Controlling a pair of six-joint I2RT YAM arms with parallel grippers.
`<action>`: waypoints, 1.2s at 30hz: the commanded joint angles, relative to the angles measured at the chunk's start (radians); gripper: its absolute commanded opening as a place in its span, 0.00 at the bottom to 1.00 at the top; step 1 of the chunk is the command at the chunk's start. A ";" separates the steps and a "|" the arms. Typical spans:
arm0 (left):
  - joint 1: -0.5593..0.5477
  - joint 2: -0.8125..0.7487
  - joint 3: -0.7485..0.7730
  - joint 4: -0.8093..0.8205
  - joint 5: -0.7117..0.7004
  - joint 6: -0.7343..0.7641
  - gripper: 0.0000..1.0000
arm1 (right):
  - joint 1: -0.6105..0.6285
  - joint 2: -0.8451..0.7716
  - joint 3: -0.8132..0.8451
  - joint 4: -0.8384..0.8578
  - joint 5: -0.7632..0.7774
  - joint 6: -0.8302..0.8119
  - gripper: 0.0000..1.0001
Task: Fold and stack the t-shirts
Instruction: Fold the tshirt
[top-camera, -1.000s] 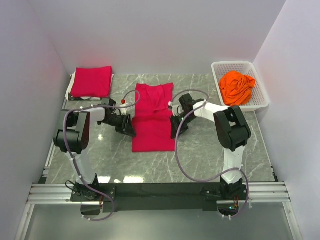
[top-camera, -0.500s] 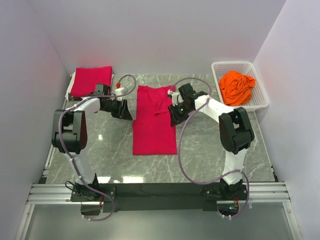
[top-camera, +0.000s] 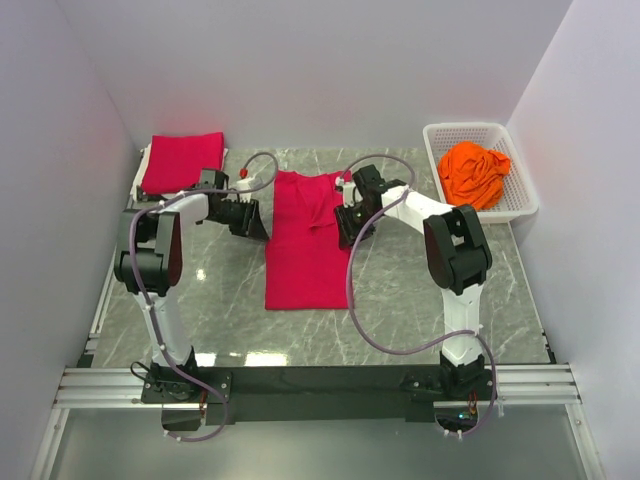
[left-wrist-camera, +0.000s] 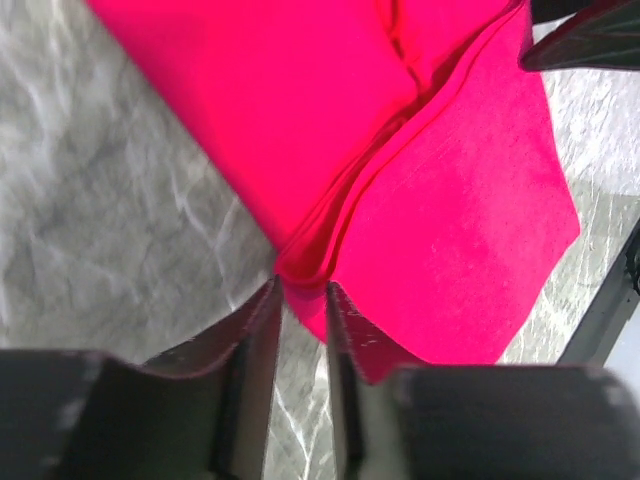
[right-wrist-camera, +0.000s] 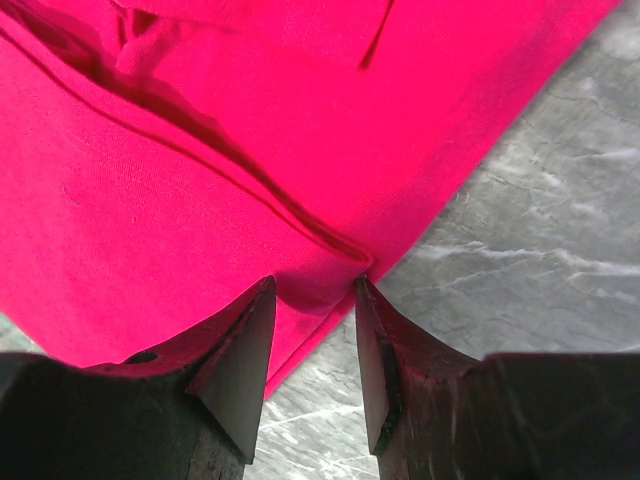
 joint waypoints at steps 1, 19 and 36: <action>-0.011 0.014 0.048 0.030 0.047 0.001 0.28 | -0.010 0.003 0.037 0.005 0.004 0.011 0.45; -0.044 0.033 0.037 -0.001 0.066 -0.016 0.34 | -0.032 -0.015 0.021 -0.011 0.004 -0.015 0.45; -0.061 0.186 0.260 -0.156 0.272 0.220 0.01 | -0.044 -0.107 -0.069 0.005 -0.028 -0.051 0.43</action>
